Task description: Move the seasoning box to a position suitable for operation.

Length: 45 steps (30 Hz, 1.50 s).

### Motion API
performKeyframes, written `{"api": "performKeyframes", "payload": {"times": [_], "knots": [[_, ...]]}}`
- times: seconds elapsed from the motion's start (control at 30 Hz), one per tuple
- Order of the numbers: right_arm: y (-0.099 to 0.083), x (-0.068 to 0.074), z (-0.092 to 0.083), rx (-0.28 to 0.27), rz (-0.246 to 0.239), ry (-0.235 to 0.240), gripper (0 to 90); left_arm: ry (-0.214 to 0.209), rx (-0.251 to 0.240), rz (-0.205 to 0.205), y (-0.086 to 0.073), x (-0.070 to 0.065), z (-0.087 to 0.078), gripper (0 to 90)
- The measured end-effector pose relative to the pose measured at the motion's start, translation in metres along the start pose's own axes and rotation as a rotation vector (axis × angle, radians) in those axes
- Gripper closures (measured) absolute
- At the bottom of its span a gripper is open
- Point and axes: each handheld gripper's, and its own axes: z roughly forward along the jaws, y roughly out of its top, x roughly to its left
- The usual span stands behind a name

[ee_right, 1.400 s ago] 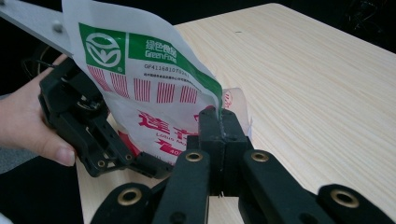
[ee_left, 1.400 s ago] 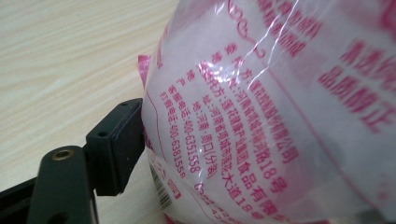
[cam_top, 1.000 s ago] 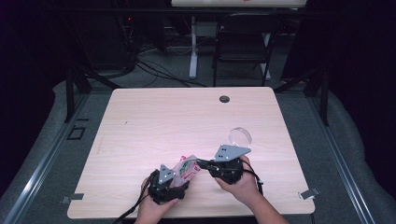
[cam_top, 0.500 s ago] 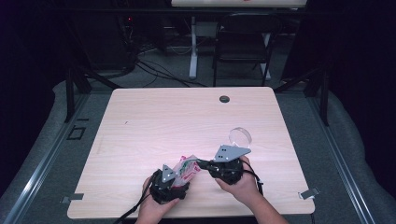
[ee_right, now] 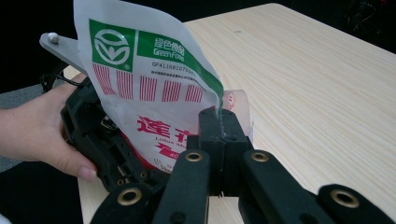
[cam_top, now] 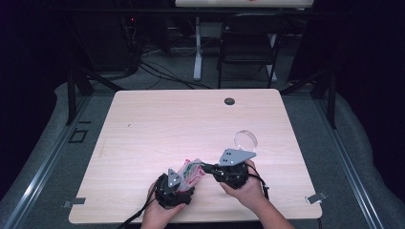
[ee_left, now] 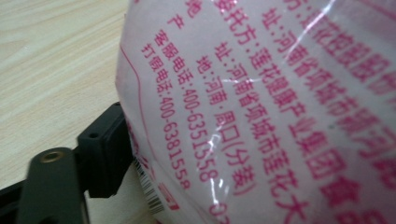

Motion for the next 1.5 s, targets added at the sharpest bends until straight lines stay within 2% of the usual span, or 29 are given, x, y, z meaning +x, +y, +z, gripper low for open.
{"api": "performKeyframes", "payload": {"times": [0.1,0.53,0.7,1.13,1.33,1.37,1.5], "knots": [[0.0,0.0,-0.001,-0.001,-0.001,0.001,90.0,0.0,-0.008,-0.003,0.0,0.0,-0.001,31.1],[0.0,0.0,-0.001,0.002,-0.002,-0.004,90.0,0.016,-0.03,0.005,-0.002,0.001,-0.003,46.2],[0.0,-0.001,-0.001,0.0,-0.002,-0.007,90.0,0.013,-0.038,-0.007,-0.003,0.002,-0.004,49.3],[0.0,-0.002,-0.003,-0.012,-0.006,0.003,90.0,0.015,-0.069,-0.002,-0.003,0.001,-0.007,56.5],[0.0,-0.003,-0.006,-0.021,0.002,0.003,90.0,0.021,-0.051,0.028,0.002,0.002,-0.011,57.7],[0.0,-0.003,-0.007,-0.021,0.002,0.004,90.0,0.026,-0.051,0.024,0.002,0.002,-0.012,57.9],[0.0,-0.003,-0.008,-0.029,0.001,0.006,90.0,0.06,-0.055,0.051,0.004,0.002,-0.016,58.1]]}}
